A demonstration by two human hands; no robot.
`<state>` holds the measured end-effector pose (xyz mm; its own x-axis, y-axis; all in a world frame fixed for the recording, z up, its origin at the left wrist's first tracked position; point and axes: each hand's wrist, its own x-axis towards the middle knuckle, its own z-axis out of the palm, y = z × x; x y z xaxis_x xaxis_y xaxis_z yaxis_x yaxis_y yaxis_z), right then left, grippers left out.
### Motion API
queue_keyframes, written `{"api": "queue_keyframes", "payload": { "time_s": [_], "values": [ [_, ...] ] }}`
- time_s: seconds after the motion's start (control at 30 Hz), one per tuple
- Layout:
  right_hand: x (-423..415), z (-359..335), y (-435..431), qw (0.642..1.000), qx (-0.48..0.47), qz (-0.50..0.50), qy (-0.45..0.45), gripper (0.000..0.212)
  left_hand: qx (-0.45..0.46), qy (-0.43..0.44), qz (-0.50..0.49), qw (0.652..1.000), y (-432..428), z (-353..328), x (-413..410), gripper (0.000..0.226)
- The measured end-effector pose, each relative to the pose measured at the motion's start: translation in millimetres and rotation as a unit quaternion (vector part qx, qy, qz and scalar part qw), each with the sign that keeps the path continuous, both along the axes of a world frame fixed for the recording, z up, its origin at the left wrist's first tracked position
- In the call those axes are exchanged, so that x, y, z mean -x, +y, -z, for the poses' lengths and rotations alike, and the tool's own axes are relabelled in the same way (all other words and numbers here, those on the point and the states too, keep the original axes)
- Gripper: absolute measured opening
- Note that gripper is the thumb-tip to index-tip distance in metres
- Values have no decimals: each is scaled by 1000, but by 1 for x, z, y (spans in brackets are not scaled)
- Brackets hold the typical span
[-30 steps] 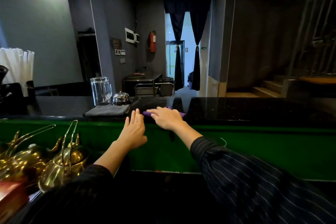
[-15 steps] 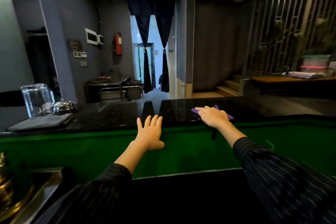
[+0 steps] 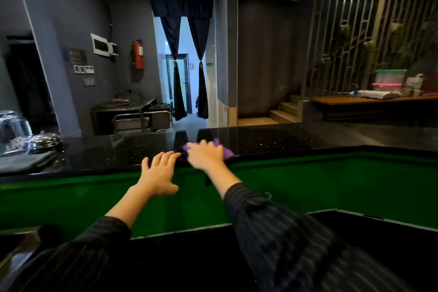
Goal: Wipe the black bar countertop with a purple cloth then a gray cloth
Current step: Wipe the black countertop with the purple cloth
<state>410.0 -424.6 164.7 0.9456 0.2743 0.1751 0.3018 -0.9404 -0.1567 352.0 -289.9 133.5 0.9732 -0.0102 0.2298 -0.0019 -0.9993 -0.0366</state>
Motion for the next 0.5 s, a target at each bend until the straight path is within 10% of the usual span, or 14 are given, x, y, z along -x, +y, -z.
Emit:
{"api": "queue_keyframes", "payload": {
  "time_s": [0.17, 0.5],
  "values": [
    [-3, -6, -28, 998, 5, -57, 26, 50, 62, -24, -21, 998, -1, -6, -1, 89],
    [-54, -14, -187, 980, 0, 185, 71, 54, 33, 79, 63, 994, -87, -26, -25, 71]
  ]
}}
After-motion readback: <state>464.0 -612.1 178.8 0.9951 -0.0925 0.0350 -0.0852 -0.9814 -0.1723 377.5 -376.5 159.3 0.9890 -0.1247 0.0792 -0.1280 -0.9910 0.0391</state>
